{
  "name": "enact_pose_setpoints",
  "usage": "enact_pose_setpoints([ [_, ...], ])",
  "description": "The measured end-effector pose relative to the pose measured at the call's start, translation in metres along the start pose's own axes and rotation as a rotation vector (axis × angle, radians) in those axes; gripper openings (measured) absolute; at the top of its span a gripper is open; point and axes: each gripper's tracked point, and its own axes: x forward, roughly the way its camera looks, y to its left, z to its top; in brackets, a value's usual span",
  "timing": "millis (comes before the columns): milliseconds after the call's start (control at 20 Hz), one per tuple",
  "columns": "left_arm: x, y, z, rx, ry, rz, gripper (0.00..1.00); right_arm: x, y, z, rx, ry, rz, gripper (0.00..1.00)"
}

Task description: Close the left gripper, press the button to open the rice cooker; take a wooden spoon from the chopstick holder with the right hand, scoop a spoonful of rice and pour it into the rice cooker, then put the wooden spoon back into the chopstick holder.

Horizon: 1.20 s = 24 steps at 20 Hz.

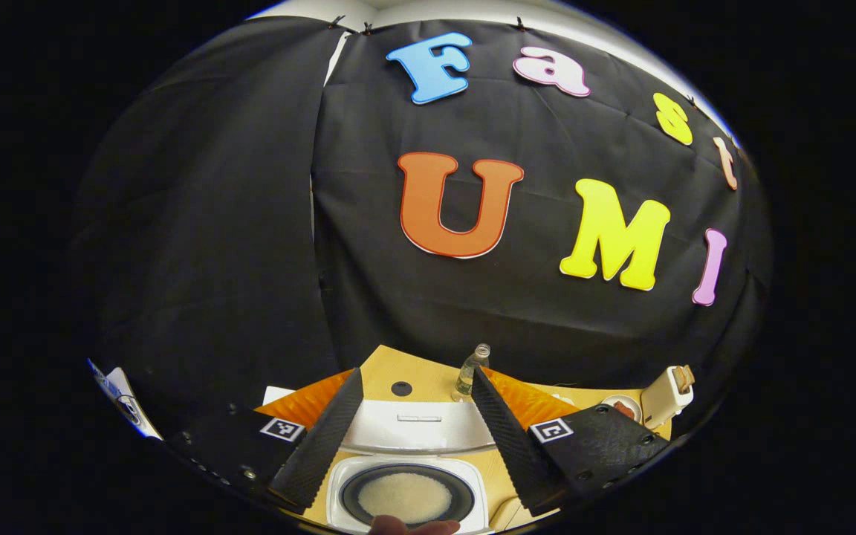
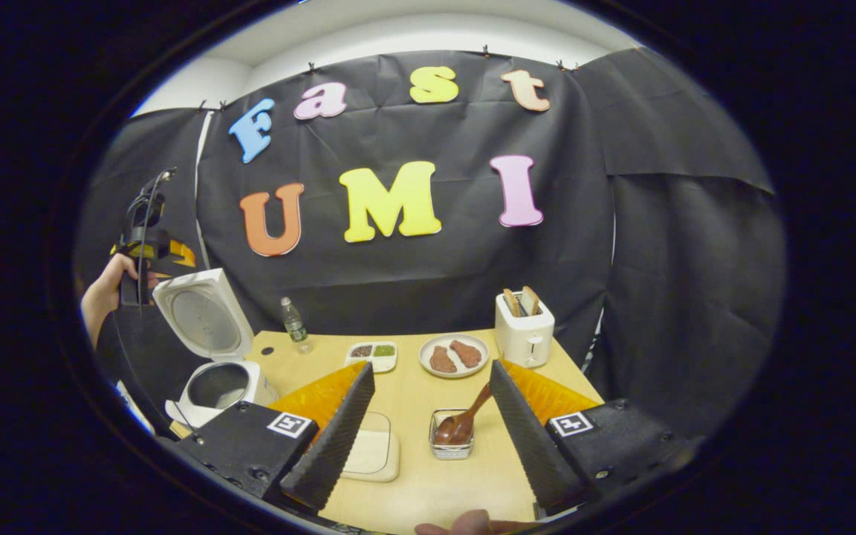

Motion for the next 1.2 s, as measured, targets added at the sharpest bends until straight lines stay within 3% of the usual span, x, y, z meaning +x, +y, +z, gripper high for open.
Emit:
enact_pose_setpoints([
  [250,0.007,0.010,-0.009,0.023,0.053,0.031,0.96,-0.004,0.008,0.002,-0.006,0.007,0.006,1.00],
  [600,-0.031,0.008,-0.035,0.061,0.111,0.010,0.96,0.007,0.025,0.003,0.007,-0.008,0.031,1.00],
  [1200,-0.119,0.007,-0.188,0.010,0.380,-0.008,0.96,0.003,0.047,-0.028,0.031,0.059,0.108,1.00],
])
